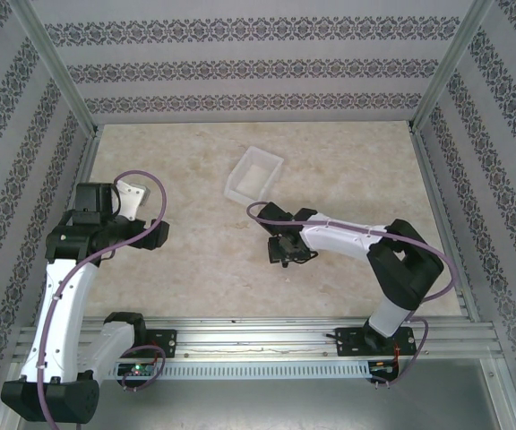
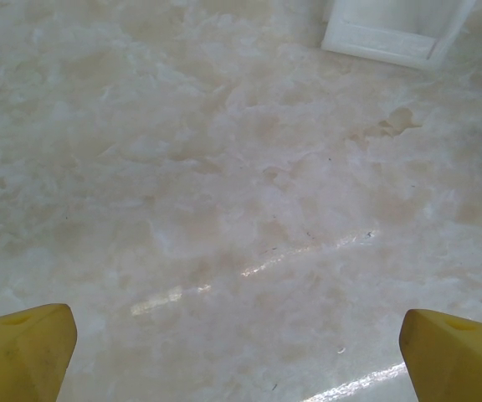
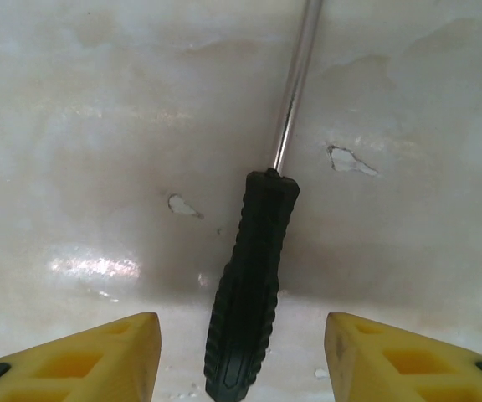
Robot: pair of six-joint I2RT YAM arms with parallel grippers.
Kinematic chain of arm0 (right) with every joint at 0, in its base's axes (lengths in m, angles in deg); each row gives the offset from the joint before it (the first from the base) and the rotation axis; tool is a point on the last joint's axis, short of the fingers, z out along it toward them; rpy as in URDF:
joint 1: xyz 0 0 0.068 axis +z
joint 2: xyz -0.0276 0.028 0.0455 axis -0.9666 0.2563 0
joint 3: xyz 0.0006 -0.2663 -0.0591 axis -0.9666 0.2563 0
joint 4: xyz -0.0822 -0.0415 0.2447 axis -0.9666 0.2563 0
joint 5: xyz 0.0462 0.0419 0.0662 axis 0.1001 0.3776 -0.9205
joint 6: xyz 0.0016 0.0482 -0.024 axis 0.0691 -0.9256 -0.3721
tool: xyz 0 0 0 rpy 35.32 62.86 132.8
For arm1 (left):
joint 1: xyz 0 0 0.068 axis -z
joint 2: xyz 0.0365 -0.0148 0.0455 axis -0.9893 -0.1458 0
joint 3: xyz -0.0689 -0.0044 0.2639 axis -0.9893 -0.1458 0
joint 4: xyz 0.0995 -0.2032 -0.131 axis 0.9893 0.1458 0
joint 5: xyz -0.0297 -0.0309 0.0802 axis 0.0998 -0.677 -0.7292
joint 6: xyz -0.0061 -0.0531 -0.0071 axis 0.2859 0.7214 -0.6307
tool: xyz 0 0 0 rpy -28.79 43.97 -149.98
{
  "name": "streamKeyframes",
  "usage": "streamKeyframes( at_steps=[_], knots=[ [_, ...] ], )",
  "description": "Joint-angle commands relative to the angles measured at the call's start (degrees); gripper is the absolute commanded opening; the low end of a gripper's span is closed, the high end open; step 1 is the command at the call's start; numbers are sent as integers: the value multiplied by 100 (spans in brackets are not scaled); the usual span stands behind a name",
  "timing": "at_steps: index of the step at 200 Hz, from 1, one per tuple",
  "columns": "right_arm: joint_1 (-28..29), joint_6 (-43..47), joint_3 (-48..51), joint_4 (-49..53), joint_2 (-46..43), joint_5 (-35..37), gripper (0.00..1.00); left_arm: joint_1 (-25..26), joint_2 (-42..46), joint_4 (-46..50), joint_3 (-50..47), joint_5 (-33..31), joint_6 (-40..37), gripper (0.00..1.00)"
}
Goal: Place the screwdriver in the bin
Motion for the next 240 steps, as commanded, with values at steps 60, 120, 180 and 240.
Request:
streamKeyframes(
  at_steps=[60,120,180,240],
  knots=[
    [-26,-102,-126,-6,330,218,52,-2,16,-61,-1,-76,94,99],
    [-183,-119,22,-190,433,16,48,-2,-38,-94,-19,-102,42,99],
    [-247,-119,226,-282,398,3,41,-2,-127,-112,-11,-93,100,99],
    [-221,-84,383,-360,391,28,30,-2,-133,-162,9,-72,94,99]
  ],
)
